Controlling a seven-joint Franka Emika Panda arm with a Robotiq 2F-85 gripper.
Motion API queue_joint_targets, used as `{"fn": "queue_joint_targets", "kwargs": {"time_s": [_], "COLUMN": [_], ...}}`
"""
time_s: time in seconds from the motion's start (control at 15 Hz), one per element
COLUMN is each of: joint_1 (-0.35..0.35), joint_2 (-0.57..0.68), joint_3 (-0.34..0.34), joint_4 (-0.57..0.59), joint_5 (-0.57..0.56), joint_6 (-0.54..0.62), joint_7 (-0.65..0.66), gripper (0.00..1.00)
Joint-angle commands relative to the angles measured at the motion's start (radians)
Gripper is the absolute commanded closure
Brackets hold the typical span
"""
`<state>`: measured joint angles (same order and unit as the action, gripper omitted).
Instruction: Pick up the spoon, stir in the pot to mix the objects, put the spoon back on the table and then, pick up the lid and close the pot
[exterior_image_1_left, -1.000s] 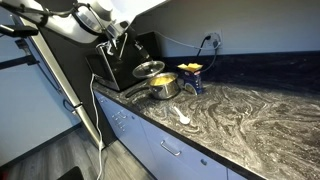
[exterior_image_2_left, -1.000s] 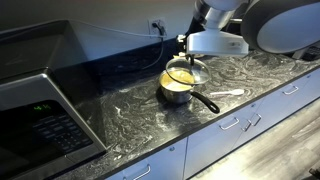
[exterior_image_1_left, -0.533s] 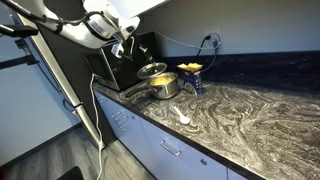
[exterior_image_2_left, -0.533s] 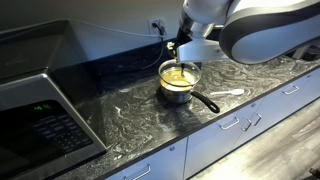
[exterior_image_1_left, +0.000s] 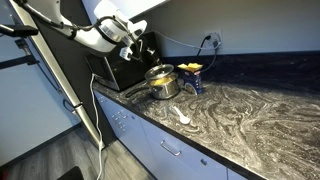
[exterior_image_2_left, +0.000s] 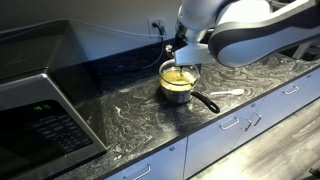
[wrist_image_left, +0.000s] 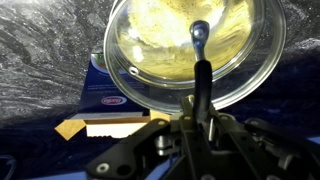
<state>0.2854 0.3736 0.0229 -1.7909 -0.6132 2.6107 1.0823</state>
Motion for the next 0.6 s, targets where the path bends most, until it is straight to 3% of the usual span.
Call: {"fn": "queue_joint_targets", "kwargs": {"time_s": [0.0,0.53], "joint_1": [0.018,0.022], "joint_2": [0.037,0.098], "joint_3": [-0.022,-0.034], "joint_4": [0.058,0.117], "joint_5": [0.015,0.068], "joint_6": [-0.001,-0.032], "joint_7": [-0.032,-0.072], "gripper": [0.96,0.96]}}
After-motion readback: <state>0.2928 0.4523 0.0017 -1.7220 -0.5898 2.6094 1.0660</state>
